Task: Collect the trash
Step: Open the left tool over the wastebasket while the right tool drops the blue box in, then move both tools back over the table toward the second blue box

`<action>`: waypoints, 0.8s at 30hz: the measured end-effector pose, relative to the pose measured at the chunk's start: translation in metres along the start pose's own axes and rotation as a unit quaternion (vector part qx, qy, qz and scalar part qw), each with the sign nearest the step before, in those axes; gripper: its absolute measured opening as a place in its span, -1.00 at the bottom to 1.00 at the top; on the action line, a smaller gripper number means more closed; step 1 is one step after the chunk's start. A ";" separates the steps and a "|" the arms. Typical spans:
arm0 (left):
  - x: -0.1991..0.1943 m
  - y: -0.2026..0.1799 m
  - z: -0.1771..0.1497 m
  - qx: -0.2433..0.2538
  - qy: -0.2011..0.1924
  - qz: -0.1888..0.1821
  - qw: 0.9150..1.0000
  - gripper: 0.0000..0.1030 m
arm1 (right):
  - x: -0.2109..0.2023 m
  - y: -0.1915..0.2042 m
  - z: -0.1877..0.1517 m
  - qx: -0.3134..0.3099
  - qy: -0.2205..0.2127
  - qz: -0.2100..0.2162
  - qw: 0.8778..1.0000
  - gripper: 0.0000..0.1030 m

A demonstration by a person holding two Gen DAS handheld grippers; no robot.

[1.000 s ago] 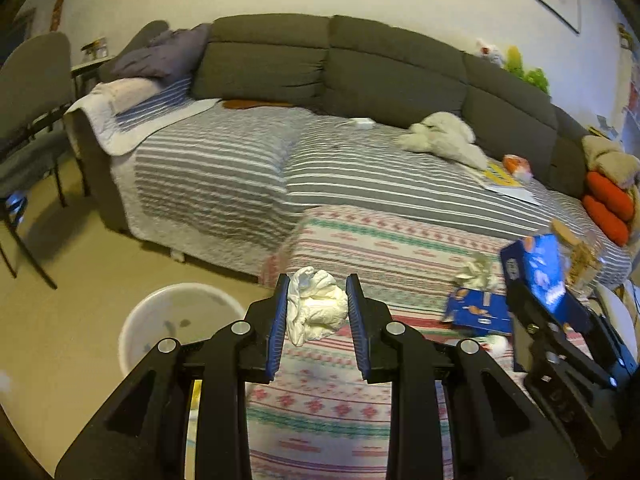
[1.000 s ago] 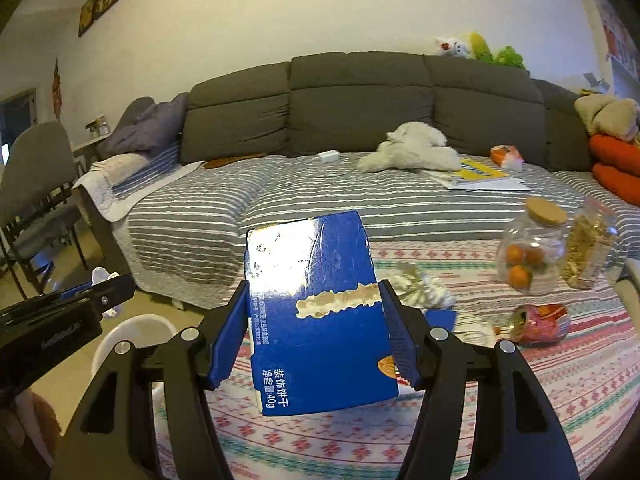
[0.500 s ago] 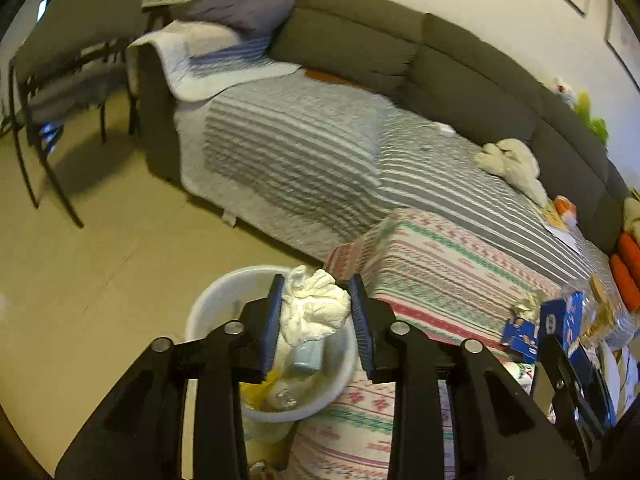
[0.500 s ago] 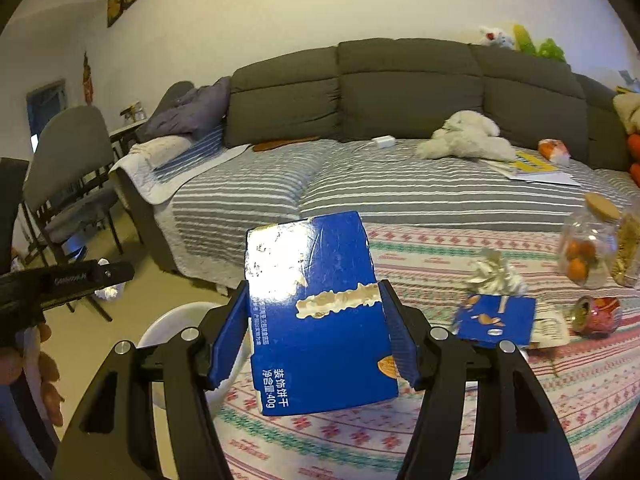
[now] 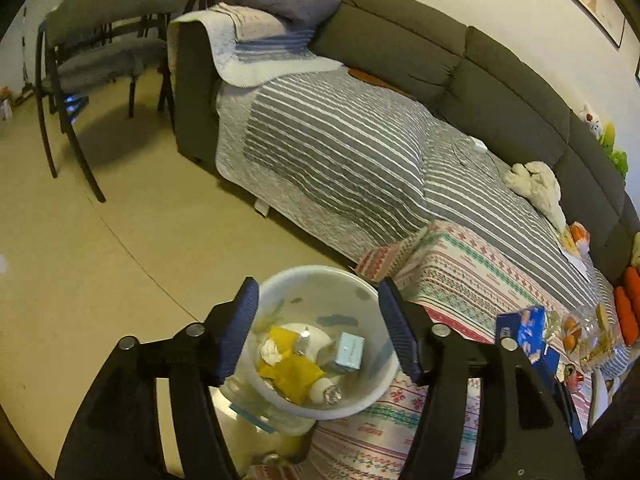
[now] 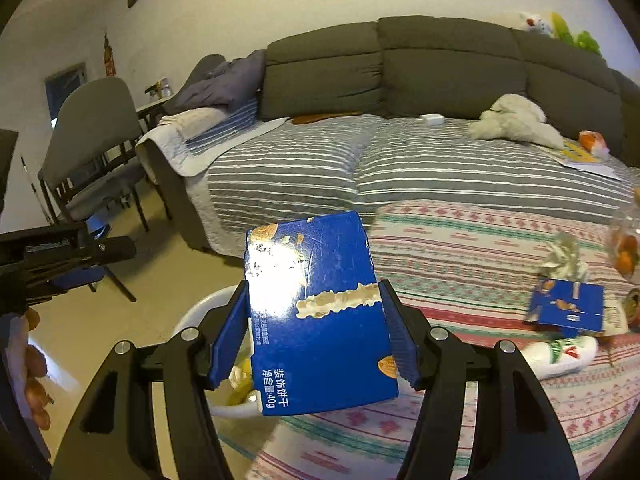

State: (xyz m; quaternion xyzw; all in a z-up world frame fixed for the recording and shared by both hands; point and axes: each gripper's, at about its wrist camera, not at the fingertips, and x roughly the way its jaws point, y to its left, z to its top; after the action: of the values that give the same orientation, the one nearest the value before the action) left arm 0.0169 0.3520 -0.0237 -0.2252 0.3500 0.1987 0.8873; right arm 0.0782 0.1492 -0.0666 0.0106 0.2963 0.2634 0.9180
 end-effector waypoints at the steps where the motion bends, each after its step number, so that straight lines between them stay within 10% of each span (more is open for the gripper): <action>1: -0.002 0.003 0.001 0.000 -0.005 0.004 1.000 0.25 | 0.004 0.008 0.000 -0.004 0.001 0.004 1.000 0.20; 16: -0.030 0.046 0.018 -0.032 -0.074 0.074 0.994 0.55 | 0.062 0.070 -0.008 -0.030 0.045 0.032 0.998 0.23; 24: -0.032 0.053 0.018 -0.042 -0.078 0.088 0.992 0.76 | 0.069 0.073 -0.003 -0.024 0.057 0.021 0.998 0.75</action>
State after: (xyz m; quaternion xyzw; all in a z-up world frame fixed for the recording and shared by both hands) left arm -0.0225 0.3987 -0.0032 -0.2142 0.2898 0.3071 0.8808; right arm 0.0885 0.2456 -0.0933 -0.0203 0.3411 0.2895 0.8941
